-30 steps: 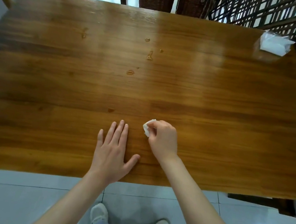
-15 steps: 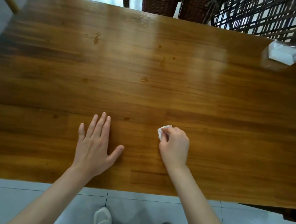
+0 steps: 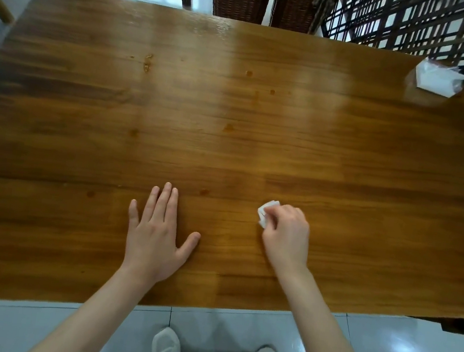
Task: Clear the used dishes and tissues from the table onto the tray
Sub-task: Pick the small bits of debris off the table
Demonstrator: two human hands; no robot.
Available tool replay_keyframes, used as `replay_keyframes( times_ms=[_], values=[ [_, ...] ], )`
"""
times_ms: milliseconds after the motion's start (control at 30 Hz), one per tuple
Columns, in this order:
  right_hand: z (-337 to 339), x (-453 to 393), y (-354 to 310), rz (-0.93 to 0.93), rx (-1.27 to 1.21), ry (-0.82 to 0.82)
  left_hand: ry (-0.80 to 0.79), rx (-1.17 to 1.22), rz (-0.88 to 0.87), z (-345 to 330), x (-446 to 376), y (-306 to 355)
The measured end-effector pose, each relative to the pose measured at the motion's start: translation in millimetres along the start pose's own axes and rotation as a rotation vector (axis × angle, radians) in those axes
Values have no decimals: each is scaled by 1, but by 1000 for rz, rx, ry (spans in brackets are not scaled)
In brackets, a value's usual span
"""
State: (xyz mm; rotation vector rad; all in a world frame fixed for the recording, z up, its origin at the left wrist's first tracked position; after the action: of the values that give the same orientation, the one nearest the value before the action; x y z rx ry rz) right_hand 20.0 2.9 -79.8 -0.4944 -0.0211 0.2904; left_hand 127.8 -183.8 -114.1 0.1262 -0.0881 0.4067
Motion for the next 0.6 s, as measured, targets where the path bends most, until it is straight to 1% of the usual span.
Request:
replay_keyframes(
  times_ms=[133,433,600],
  values=[
    [7,4,22,11,23,-60,1,11,2,1,-1,1],
    [4,6,22,32,-2,-7,20,-22,-13,-1,0,0],
    [3,5,21,37,-15,5,31,9,-4,2,6,4]
  ],
)
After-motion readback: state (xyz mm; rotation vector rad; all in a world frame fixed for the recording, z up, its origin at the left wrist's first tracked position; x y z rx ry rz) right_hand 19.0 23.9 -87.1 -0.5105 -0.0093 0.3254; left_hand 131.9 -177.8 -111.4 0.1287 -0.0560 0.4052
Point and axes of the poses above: each hand's wrist, its own x-axis away from the middle knuckle, its own z-axis out of the back of the hand, y = z × x, the point moved 1 cm from there along -x, towards the middle knuckle
